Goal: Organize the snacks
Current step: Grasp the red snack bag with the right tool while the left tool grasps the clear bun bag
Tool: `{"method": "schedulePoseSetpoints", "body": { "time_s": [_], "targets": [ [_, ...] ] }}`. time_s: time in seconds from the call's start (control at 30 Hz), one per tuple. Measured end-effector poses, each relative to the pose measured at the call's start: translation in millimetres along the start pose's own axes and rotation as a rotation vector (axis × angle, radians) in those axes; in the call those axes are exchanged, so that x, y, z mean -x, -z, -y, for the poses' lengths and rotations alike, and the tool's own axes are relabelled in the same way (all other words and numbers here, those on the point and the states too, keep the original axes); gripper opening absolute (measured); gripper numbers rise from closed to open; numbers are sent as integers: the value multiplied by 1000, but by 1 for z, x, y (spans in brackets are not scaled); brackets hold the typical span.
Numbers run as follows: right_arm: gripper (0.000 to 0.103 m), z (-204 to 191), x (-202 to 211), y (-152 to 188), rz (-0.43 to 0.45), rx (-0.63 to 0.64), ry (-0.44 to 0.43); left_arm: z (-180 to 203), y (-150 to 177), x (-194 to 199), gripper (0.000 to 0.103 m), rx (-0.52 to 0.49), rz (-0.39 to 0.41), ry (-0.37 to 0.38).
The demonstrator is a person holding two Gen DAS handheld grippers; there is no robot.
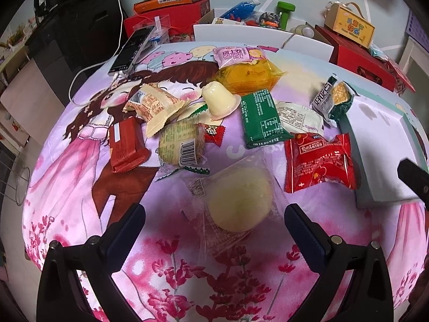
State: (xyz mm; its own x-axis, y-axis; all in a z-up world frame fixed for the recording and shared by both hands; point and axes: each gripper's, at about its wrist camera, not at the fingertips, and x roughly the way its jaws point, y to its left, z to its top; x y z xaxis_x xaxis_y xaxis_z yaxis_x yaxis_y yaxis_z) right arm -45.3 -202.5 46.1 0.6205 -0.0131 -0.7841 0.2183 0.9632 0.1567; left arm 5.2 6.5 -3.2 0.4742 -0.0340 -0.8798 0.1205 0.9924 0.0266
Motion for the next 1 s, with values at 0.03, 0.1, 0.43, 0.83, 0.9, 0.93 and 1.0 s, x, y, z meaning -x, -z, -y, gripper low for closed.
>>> {"method": "schedulePoseSetpoints", "body": {
  "time_s": [0.03, 0.1, 0.43, 0.83, 0.9, 0.93, 1.0],
  "targets": [
    [103, -5, -2, -2, 1, 4, -19, -1, -1, -2, 103, 7, -4, 4],
    [103, -15, -8, -4, -9, 20, -40, -2, -5, -6, 103, 22, -15, 10],
    [100, -58, -49, -14, -109, 93, -125, -7, -10, -24, 102, 60, -67, 57],
    [83, -72, -90, -12, -219, 113, -119, -5, -12, -29, 95, 47, -92, 106],
    [80, -72, -96, -10, -234, 109, -118, -5, -12, -31, 95, 44, -99, 111],
    [78, -72, -98, -9, -240, 107, -117, -5, -11, -32, 95, 43, -104, 114],
    [68, -73, -100, -8, -244, 109, -114, -4, -12, -34, 95, 42, -110, 118]
  ]
}}
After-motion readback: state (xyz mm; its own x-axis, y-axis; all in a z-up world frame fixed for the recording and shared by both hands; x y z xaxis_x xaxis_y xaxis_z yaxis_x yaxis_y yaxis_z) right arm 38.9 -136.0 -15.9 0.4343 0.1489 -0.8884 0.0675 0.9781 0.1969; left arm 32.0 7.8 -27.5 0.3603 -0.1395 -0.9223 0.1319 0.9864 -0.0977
